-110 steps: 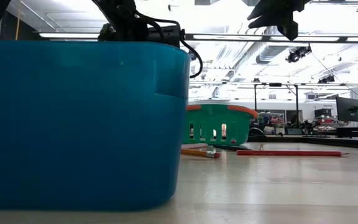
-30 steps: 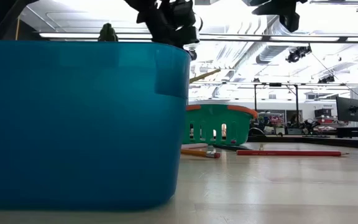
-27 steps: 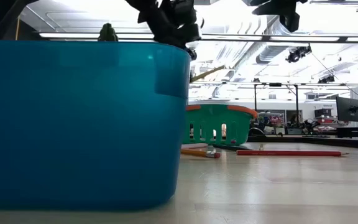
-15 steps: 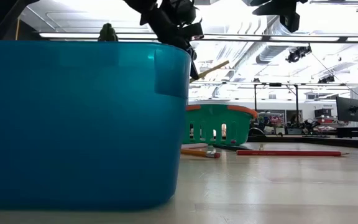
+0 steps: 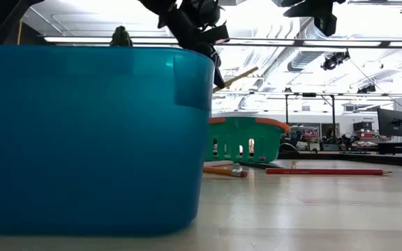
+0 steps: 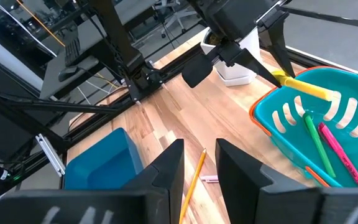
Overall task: Sort pens & pencils
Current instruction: Put the yellow pen into the green basket, then put the pink pen into the green basket
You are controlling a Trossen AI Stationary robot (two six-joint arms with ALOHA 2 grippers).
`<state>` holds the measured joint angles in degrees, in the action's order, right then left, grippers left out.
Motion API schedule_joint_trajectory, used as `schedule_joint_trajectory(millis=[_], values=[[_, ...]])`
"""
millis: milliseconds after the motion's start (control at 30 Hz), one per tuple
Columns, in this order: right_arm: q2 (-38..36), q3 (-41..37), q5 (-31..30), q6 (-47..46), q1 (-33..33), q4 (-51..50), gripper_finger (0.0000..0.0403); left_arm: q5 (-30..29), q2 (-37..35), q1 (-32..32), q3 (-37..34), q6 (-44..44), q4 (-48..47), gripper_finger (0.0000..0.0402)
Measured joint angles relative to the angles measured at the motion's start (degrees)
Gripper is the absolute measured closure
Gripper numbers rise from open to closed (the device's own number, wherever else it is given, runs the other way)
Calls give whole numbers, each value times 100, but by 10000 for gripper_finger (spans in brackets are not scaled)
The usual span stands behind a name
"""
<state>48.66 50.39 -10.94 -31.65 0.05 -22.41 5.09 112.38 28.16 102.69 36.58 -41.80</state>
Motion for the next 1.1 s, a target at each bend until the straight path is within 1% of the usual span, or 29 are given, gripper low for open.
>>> schedule_joint_trajectory(millis=[300,433,533,633,767,867,1000,1100], values=[[0,0,30,-42,0,0,320,49,0,83,0,-103,170,295],[0,0,37,-39,0,0,320,90,0,157,0,-150,150,295],[2,0,39,-35,0,0,320,432,0,166,0,-247,95,299],[0,0,42,-27,0,0,320,582,0,143,0,-238,-189,300],[2,0,44,9,0,-15,320,600,0,59,0,-181,-849,300],[2,0,44,21,0,-88,320,579,-57,-6,0,40,-1327,300],[2,0,42,58,0,-159,320,625,-185,-80,-7,117,-1656,300],[2,0,42,62,0,-177,320,622,-377,-125,-2,113,-1653,300]])
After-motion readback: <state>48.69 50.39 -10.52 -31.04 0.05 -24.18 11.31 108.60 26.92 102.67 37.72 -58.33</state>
